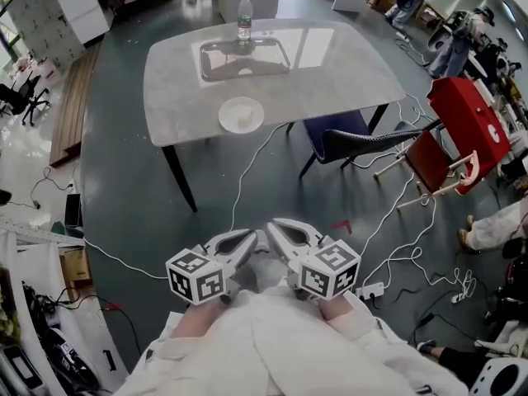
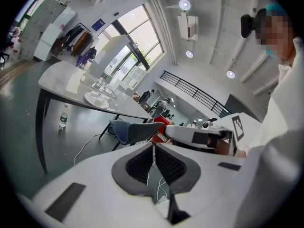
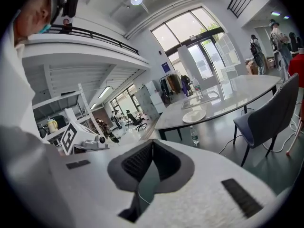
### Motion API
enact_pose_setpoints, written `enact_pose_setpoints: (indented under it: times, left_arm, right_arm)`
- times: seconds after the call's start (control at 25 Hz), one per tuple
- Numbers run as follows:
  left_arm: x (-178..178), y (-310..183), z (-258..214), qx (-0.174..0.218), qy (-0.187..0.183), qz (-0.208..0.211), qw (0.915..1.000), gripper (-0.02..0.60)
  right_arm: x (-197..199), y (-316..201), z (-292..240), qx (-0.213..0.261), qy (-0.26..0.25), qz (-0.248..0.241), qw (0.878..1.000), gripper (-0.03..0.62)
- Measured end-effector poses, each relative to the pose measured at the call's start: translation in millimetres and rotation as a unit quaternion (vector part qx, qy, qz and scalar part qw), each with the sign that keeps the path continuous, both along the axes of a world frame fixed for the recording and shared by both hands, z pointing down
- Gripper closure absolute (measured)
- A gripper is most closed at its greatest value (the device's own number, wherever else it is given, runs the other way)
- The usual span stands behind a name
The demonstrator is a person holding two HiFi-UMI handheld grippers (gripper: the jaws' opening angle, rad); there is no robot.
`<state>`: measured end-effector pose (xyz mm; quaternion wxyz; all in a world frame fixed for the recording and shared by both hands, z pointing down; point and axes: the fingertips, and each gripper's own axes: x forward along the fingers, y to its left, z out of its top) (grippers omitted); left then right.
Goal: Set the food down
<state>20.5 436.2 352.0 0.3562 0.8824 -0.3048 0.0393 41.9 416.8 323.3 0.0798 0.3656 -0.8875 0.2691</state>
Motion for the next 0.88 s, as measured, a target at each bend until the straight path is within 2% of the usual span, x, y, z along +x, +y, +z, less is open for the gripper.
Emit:
enact_pose_setpoints:
  times: [0.2,0.4,0.56,0.88]
  left_arm:
    - [2,-63,-2,0.001,-0.005,-0.024,0.9997,0.555]
    - [5,-127,-8,0.020,-0.027,-0.040,0.9986,0.555]
    - [15,-170,-7,0.022,-0.025,-0.051,0.9982,0.555]
    - [19,-208,-1,0.010,-0.029,-0.074,0.9968,0.555]
  right_arm:
    - [6,-64,-6,0.009,0.011,-0.020,1.000,0.592]
    - [14,-124,-7,0.006,0.010,-0.035,0.999,0.592]
    - [23,-167,-8,0.013,0.013,-0.049,0.999,0.592]
    - [33,-209,-1,-0.004,0.004,-0.056,0.998,0.592]
